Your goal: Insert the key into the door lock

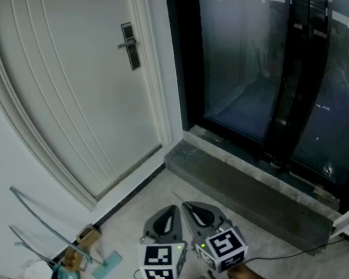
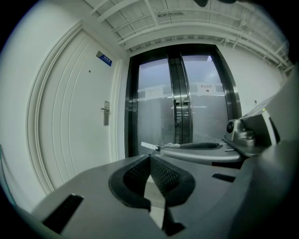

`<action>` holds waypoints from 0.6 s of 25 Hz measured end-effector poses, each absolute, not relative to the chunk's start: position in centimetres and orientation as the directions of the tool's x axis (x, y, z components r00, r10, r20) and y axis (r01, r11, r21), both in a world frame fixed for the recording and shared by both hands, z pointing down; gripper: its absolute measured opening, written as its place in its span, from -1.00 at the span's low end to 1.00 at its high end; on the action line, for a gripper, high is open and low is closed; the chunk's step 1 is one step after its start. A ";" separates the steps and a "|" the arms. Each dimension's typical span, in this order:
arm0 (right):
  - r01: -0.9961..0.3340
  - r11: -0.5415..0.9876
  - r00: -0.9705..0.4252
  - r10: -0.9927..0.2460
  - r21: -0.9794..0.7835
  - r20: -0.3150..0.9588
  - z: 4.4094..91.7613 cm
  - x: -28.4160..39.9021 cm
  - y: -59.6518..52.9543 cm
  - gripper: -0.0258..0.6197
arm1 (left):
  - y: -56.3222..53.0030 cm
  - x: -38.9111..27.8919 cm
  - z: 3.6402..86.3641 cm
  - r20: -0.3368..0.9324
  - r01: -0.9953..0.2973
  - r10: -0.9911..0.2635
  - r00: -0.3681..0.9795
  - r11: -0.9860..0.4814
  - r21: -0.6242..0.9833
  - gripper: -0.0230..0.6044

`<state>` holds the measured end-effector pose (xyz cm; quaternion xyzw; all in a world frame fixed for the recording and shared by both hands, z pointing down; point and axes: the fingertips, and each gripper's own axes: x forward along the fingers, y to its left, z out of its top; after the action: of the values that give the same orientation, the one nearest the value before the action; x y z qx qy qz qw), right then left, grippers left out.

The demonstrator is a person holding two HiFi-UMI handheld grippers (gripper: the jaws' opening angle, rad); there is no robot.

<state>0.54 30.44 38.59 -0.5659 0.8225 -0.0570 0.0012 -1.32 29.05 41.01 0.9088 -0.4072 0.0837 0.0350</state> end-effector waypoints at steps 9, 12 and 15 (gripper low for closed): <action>-0.928 0.360 -0.367 -0.928 -0.097 0.069 39.1 2.6 29.9 -0.85 | 28.6 0.8 41.4 0.188 -0.752 -0.739 0.647 -0.659 0.000 -0.92; -0.929 0.357 -0.364 -0.929 -0.096 0.070 39.2 2.8 29.1 -0.85 | 27.9 1.0 41.6 0.190 -0.752 -0.738 0.647 -0.659 -0.001 -0.92; -0.930 0.360 -0.366 -0.926 -0.079 0.089 39.6 2.9 28.2 -0.85 | 26.9 1.3 41.7 0.190 -0.748 -0.736 0.650 -0.663 -0.008 -0.92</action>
<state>2.87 28.21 39.55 -0.5629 0.8244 -0.0577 -0.0144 1.26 26.90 41.72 0.9076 -0.4087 0.0886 0.0357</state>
